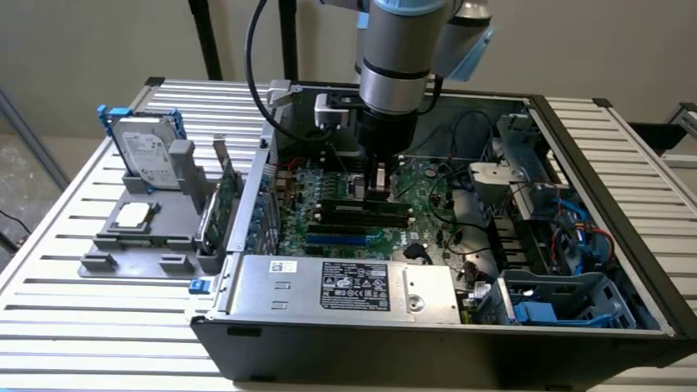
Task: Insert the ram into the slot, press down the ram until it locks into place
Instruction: 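Insert the ram into the slot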
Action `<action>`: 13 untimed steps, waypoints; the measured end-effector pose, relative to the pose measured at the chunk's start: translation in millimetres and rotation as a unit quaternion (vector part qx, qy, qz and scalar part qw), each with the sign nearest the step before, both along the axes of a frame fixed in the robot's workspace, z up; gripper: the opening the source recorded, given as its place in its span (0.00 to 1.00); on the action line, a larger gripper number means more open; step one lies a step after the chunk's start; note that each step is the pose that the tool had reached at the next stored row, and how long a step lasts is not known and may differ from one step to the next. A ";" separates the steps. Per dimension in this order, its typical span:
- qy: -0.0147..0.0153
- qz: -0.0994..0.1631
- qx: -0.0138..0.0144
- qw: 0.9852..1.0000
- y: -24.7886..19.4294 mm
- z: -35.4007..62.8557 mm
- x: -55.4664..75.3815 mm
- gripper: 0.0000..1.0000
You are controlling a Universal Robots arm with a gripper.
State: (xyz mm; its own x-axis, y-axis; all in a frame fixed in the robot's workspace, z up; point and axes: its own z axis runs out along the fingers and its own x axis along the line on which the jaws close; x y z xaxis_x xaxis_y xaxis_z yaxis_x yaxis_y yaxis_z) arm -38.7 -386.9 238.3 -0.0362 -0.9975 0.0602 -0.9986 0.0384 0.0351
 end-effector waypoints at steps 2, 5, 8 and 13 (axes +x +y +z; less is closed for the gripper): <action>0.000 0.000 0.000 1.000 0.0 -2.2 0.0 0.13; 0.000 0.000 0.000 1.000 0.0 -4.3 0.0 0.13; 0.000 0.000 0.000 1.000 -0.1 -5.4 0.0 0.13; 0.000 0.000 0.000 1.000 0.0 -6.3 0.0 0.13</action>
State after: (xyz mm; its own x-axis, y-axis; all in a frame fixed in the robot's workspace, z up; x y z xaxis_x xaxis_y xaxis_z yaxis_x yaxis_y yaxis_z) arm -38.7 -386.9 232.0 -0.0362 -0.9975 0.0604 -0.9986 0.0383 0.0351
